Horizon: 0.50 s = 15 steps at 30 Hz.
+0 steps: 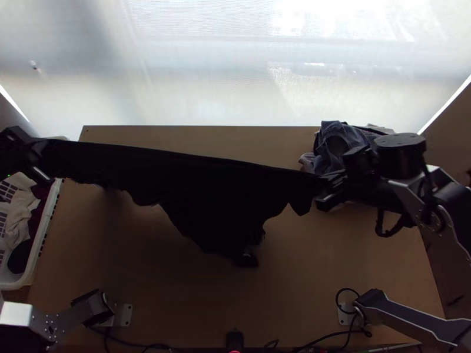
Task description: Fold the t-shirt
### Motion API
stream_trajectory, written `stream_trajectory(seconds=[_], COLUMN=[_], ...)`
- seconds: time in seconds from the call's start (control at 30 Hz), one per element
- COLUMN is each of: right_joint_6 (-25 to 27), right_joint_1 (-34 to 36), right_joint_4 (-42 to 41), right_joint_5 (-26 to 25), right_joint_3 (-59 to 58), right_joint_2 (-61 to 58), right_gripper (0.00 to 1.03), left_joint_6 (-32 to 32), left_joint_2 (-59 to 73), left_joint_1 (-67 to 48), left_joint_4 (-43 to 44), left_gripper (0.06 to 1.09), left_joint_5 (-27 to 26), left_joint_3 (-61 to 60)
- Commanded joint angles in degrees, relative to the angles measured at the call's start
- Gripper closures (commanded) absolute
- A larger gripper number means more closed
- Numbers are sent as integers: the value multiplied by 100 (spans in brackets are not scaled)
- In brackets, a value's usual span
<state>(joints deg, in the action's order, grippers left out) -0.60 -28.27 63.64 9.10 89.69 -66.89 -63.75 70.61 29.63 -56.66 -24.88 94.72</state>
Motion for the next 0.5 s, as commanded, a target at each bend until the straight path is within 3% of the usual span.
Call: stream_trajectory(seconds=[0.0, 0.23, 0.47], right_joint_6=[16, 34, 104], right_joint_1=[15, -715, -565], right_joint_4=[518, 1265, 931], right_joint_5=[171, 505, 461], right_joint_3=[268, -426, -1076], right_joint_2=[344, 897, 1196], right_gripper=[100, 100, 100], left_joint_6=[328, 301, 134], left_joint_2=[-592, -1322, -1770], left_joint_1=[245, -54, -519], left_joint_4=[-512, -1778, -2068], left_gripper=[105, 105, 105], left_joint_5=[-157, -315, -315], left_joint_3=[442, 407, -498])
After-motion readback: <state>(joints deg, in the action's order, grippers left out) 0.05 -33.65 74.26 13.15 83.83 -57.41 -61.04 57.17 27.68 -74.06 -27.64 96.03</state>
